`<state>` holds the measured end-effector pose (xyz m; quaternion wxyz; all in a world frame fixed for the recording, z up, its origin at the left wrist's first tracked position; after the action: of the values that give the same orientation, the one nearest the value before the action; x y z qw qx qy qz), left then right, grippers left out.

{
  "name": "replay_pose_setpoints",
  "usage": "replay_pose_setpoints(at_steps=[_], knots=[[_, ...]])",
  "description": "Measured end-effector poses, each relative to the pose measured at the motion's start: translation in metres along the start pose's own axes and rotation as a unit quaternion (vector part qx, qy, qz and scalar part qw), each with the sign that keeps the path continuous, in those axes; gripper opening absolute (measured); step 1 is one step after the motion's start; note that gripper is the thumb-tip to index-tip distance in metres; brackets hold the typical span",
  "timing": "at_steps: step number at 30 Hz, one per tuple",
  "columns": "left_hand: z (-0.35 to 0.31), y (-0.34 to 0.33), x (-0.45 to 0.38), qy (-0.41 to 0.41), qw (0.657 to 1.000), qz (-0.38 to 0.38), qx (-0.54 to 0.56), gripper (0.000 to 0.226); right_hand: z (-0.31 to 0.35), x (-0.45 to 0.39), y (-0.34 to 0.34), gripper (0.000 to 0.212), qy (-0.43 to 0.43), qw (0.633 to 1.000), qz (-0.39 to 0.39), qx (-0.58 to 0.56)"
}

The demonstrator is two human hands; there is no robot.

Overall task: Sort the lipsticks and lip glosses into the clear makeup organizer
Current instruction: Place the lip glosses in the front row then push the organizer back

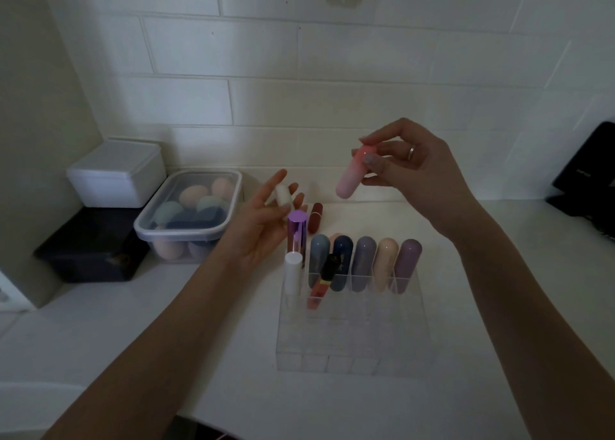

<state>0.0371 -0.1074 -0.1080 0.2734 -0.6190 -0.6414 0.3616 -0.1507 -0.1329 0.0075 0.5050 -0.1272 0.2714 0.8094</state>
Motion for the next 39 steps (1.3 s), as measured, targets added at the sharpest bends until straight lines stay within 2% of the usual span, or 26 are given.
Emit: replay_pose_setpoints(at_steps=[4,7,9,12,15,17,19,21,22,24,25,27,29,31,34,35,36,37,39], knots=[[-0.001,-0.001,-0.002,-0.015,0.997,0.02,0.069,0.067,0.005,0.001,-0.001,0.019,0.001,1.0,0.02,-0.016],[0.0,0.001,-0.004,0.014,0.993,0.019,0.116,0.103,0.007,0.002,-0.001,0.015,-0.001,1.0,0.019,-0.016],[0.001,-0.003,-0.001,0.034,0.991,0.044,0.117,0.113,0.009,0.002,-0.001,0.015,0.001,1.0,0.022,-0.012],[0.001,-0.004,0.001,0.032,0.995,0.053,0.072,0.087,0.012,0.001,0.002,0.015,0.012,1.0,0.013,-0.003],[-0.001,-0.003,0.002,0.003,0.999,0.008,0.035,0.045,0.008,0.0,0.007,0.014,0.02,0.999,-0.025,0.041],[-0.001,-0.004,0.002,-0.005,1.0,-0.016,-0.005,0.029,-0.001,-0.001,0.01,0.014,0.007,0.997,-0.041,0.065],[-0.002,-0.003,0.004,-0.036,0.984,-0.056,-0.163,0.026,-0.009,-0.002,0.011,0.016,-0.004,0.995,-0.052,0.082],[-0.005,-0.004,0.005,-0.091,0.934,-0.08,-0.337,0.031,-0.014,-0.004,0.012,0.017,-0.009,0.993,-0.063,0.101],[-0.003,-0.006,0.002,-0.111,0.912,-0.067,-0.389,0.032,-0.015,-0.005,0.012,0.017,-0.013,0.992,-0.066,0.105],[0.008,-0.012,-0.009,-0.116,0.863,-0.029,-0.491,0.017,-0.018,-0.006,0.013,0.015,-0.019,0.992,-0.067,0.104],[0.015,-0.014,-0.019,-0.102,0.815,-0.014,-0.57,0.008,-0.019,-0.007,0.014,0.015,-0.022,0.992,-0.067,0.106],[0.03,-0.014,-0.04,-0.054,0.688,0.01,-0.724,0.036,-0.021,-0.007,0.016,0.016,-0.026,0.991,-0.067,0.116],[0.044,-0.015,-0.053,-0.02,0.608,0.03,-0.793,0.051,-0.023,-0.008,0.018,0.016,-0.027,0.99,-0.066,0.119],[0.052,-0.018,-0.058,-0.024,0.558,0.065,-0.827,0.044,-0.026,-0.008,0.019,0.016,-0.028,0.99,-0.065,0.122],[0.054,-0.015,-0.062,-0.05,0.525,0.096,-0.844,0.025,-0.033,-0.008,0.017,0.021,-0.043,0.99,-0.059,0.119],[0.052,-0.012,-0.063,-0.054,0.532,0.091,-0.84,0.023,-0.036,-0.007,0.016,0.023,-0.049,0.99,-0.055,0.121],[0.049,-0.01,-0.064,-0.062,0.563,0.075,-0.821,0.022,-0.039,-0.007,0.015,0.025,-0.055,0.989,-0.05,0.125],[0.042,-0.01,-0.062,-0.073,0.622,0.045,-0.778,0.021,-0.041,-0.007,0.013,0.026,-0.061,0.989,-0.043,0.13],[0.022,-0.012,-0.055,-0.087,0.791,-0.038,-0.604,0.026,-0.043,-0.007,0.008,0.029,-0.064,0.987,-0.02,0.143]])
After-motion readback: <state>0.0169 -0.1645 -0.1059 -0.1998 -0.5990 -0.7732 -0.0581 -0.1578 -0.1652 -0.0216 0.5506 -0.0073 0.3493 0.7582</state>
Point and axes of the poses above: each hand's wrist, its own x-axis away from the middle knuckle, its own y-axis out of the back of the hand, z = x × y, the point moved 6 cm from there along -x, towards the middle knuckle, and after that the axes turned 9 degrees about x, right-handed, at the moved point
